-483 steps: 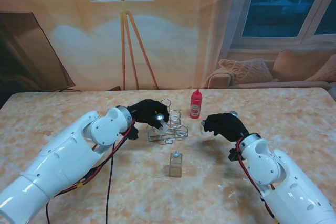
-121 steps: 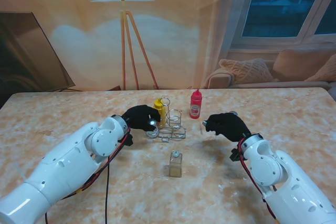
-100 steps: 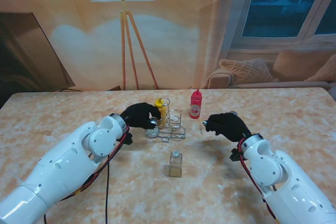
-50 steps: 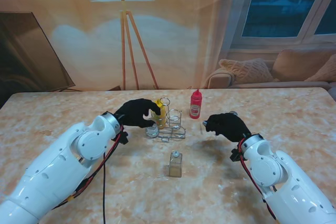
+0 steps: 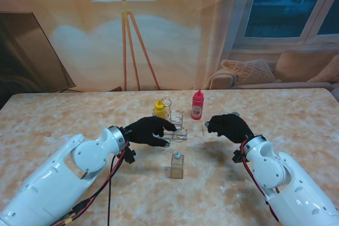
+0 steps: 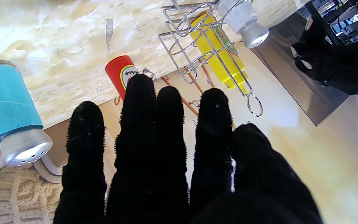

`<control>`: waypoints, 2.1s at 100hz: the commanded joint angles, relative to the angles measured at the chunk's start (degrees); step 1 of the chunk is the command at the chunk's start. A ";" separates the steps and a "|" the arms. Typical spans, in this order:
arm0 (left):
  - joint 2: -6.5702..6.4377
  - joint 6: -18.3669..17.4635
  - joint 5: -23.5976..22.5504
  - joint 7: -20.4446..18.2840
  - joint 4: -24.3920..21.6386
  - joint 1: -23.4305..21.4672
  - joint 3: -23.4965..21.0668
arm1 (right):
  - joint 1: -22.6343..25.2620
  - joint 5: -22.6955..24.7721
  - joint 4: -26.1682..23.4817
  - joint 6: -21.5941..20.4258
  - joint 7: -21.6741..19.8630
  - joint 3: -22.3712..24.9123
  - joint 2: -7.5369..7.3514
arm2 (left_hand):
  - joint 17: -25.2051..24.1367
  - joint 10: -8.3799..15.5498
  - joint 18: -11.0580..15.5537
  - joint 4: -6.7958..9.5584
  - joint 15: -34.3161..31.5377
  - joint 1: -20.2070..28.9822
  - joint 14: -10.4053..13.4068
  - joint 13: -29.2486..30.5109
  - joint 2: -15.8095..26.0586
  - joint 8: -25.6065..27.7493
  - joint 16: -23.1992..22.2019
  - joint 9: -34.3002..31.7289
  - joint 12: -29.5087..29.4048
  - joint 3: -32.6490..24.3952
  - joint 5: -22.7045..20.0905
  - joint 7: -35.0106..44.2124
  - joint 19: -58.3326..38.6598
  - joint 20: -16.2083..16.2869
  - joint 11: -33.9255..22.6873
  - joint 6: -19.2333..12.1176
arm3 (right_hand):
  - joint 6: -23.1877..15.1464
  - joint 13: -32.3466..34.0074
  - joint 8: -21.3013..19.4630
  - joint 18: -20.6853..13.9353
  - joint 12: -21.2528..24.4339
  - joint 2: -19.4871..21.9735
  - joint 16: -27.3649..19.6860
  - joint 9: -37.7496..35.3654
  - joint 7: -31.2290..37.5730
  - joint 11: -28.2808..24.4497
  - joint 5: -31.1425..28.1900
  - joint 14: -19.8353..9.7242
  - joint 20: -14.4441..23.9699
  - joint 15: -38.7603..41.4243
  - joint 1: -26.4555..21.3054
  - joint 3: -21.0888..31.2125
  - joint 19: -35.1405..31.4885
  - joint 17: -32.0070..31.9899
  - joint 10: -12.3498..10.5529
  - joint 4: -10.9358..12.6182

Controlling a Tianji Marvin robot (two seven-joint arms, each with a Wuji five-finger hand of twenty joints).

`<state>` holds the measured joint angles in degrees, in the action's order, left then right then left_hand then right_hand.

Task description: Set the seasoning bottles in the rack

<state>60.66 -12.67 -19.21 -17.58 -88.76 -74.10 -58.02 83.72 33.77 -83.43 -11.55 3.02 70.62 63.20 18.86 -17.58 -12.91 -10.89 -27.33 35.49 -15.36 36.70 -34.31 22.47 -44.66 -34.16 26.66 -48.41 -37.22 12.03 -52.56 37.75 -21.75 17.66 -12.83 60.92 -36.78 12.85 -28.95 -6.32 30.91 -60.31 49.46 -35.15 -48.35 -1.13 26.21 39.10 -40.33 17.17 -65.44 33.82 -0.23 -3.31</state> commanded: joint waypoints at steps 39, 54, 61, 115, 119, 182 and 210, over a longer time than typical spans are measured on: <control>0.22 1.63 3.49 -3.53 2.64 0.46 5.89 | 0.91 0.37 -0.26 -0.42 -0.44 0.21 0.25 | -5.60 -3.30 -1.57 1.52 4.52 -4.86 -3.79 -8.93 -0.09 -2.49 5.98 7.18 -3.20 -0.83 4.89 -6.21 3.51 -2.30 4.89 4.44 | -1.00 1.33 0.50 0.32 -2.06 -0.81 1.60 -1.70 0.85 -0.93 -0.20 -0.88 0.11 0.96 0.50 0.80 -1.22 -0.06 -0.70 -1.38; 0.04 1.70 3.67 -4.27 3.23 0.53 6.89 | 0.87 0.33 -0.25 -0.37 -0.53 0.19 0.24 | -6.49 -3.56 -2.10 1.37 5.16 -5.71 -4.26 -9.98 -0.78 -2.29 6.69 7.85 -3.27 -1.29 5.29 -6.28 4.69 -2.94 5.41 4.59 | -1.02 1.40 0.49 0.25 -2.05 -0.86 1.62 -1.71 0.87 -0.92 -0.17 -0.89 0.11 1.00 0.48 0.85 -1.22 -0.03 -0.82 -1.39; 0.00 1.51 3.75 -4.36 3.42 0.48 7.35 | 0.84 0.30 -0.22 -0.37 -0.57 0.18 0.24 | -6.75 -3.80 -2.21 1.35 5.19 -5.92 -4.44 -10.18 -1.18 -2.14 6.82 8.03 -3.18 -1.60 5.59 -6.27 5.05 -3.19 5.54 4.82 | -0.99 1.40 0.50 0.26 -2.06 -0.87 1.62 -1.77 0.88 -0.95 -0.13 -0.88 0.10 0.99 0.46 0.88 -1.20 -0.08 -0.83 -1.39; 0.91 1.80 0.86 -0.05 5.13 0.71 10.32 | 0.87 0.30 -0.28 -0.28 -0.50 0.26 0.26 | -5.86 -2.39 -2.14 0.72 -0.14 -4.64 -3.68 -8.39 -4.55 3.80 1.64 7.40 3.44 -5.80 5.15 -2.88 1.81 -1.62 0.65 0.80 | -1.01 1.41 0.56 0.26 -2.06 -0.92 1.63 -1.73 0.92 -0.94 -0.14 -0.91 0.11 1.03 0.57 1.00 -1.20 -0.06 -0.80 -1.42; 0.95 1.76 0.60 0.22 5.17 0.69 10.36 | 0.86 0.29 -0.28 -0.25 -0.52 0.25 0.26 | -5.67 -2.10 -2.18 0.72 -0.67 -4.01 -3.33 -8.05 -4.65 4.62 0.94 7.18 4.01 -5.89 4.72 -2.16 1.38 -1.19 0.13 0.35 | -0.95 1.39 0.56 0.33 -2.05 -0.93 1.62 -1.70 0.91 -0.93 -0.15 -0.90 0.12 1.01 0.59 0.99 -1.21 -0.03 -0.68 -1.43; 1.56 4.36 -0.59 2.69 4.58 -0.26 9.86 | 0.86 0.20 -0.39 -0.12 -0.54 0.24 0.27 | 4.08 6.25 0.21 -3.51 -10.63 15.18 2.05 6.42 -2.60 15.57 -8.92 -5.98 10.64 4.16 -1.05 28.81 -9.23 4.31 -12.72 -10.65 | -0.72 1.27 0.31 0.30 -2.06 0.12 1.64 -1.69 0.55 -0.92 -0.37 -0.81 0.15 1.02 0.56 0.34 -1.20 -0.20 -0.70 -1.23; 1.56 5.34 -0.06 2.35 4.01 -0.49 9.25 | 0.92 0.29 -0.44 -0.16 -0.52 0.26 0.26 | 8.61 7.81 0.63 -1.95 -14.89 21.37 3.28 12.69 -0.08 10.22 -11.19 -16.12 22.95 11.53 -3.68 41.48 -14.06 6.15 -9.56 -14.84 | -0.65 1.33 0.18 0.39 -2.07 0.29 1.66 -1.70 0.42 -0.91 -0.39 -0.74 0.18 1.09 0.40 -0.06 -1.24 -0.15 -0.65 -1.14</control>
<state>62.10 -7.75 -19.60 -14.27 -84.46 -74.27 -48.69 84.06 33.95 -83.55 -11.69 3.21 70.97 63.20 26.67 -12.57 -13.58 -13.69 -40.25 49.78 -13.13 47.57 -39.13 30.30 -54.12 -44.17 45.47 -34.50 -34.44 39.98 -64.86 42.33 -27.75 10.63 -12.85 60.94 -36.78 12.85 -28.95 -6.32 30.91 -60.31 49.47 -35.15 -48.35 -1.13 26.21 39.13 -40.33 17.20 -65.44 33.83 -0.24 -3.82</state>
